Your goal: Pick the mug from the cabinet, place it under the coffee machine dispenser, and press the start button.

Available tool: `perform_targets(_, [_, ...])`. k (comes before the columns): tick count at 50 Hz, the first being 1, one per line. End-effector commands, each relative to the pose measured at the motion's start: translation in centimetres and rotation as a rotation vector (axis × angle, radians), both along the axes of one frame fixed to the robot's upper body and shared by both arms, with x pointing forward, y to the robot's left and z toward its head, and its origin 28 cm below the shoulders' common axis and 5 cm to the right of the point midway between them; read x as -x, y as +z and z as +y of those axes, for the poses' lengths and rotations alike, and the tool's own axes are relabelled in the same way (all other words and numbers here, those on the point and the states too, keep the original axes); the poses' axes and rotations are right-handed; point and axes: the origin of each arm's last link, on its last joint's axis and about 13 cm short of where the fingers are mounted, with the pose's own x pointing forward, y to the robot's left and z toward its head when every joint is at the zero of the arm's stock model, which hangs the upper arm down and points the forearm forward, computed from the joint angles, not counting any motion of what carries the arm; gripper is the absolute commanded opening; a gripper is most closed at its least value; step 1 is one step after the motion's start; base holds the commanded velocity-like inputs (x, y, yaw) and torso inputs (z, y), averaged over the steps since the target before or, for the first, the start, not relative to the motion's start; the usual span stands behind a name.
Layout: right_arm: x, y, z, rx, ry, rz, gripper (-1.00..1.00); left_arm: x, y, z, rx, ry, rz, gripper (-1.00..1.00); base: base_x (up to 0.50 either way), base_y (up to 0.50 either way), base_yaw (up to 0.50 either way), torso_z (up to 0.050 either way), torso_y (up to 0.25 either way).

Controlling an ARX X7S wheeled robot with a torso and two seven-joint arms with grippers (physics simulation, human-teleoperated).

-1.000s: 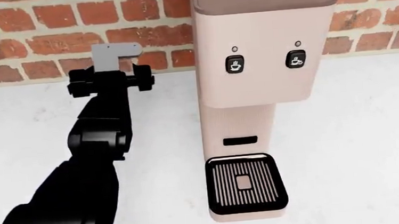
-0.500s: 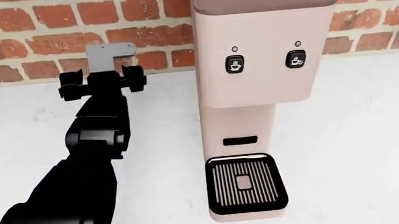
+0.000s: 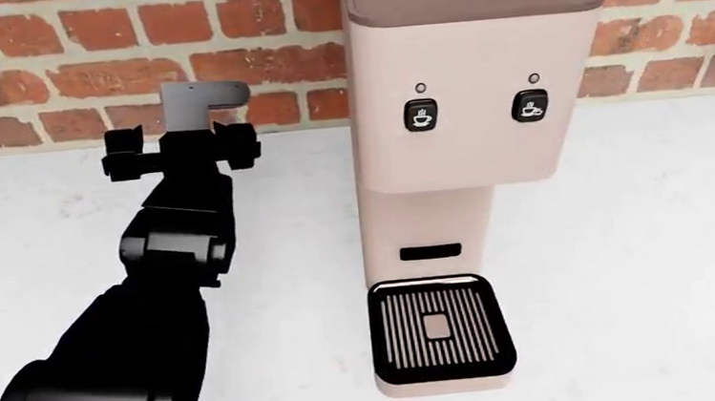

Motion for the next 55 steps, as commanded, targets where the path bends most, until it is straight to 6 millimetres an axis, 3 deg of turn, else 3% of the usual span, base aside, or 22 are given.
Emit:
perform_targets(1, [-3.8,2.3,0.5,0.004,-0.024,0.099,1.00,0.0,-0.1,0.0,-0.022,0.000,0.006,1.00,0.00,0.00,0.00,0.000,0.000])
perform_targets(7, [-6.3,2.6,0.2,-0.001,0.010,0.198,1.00,0.0,-0.1,0.0,-0.025,-0.001,0.009,1.00,0.00,0.00,0.00,0.000,0.000])
perform_targets(18, [-10.3,1.2,0.0,0.022,0.079,0.355,1.00,0.0,-0.1,-0.1,-0.038,-0.004,0.008,1.00,0.00,0.00,0.00,0.000,0.000])
perform_targets(42, [-13.2,0.1,-0.3,0.044,0.026,0.441,1.00,0.0,-0.2,-0.1,-0.050,-0.015,0.007,1.00,0.00,0.00,0.00,0.000,0.000])
perform_targets(55, [-13.4,1.4,0.2,0.043,0.027,0.412,1.00,0.0,-0.1,-0.1,-0.050,-0.023,0.007,1.00,0.00,0.00,0.00,0.000,0.000])
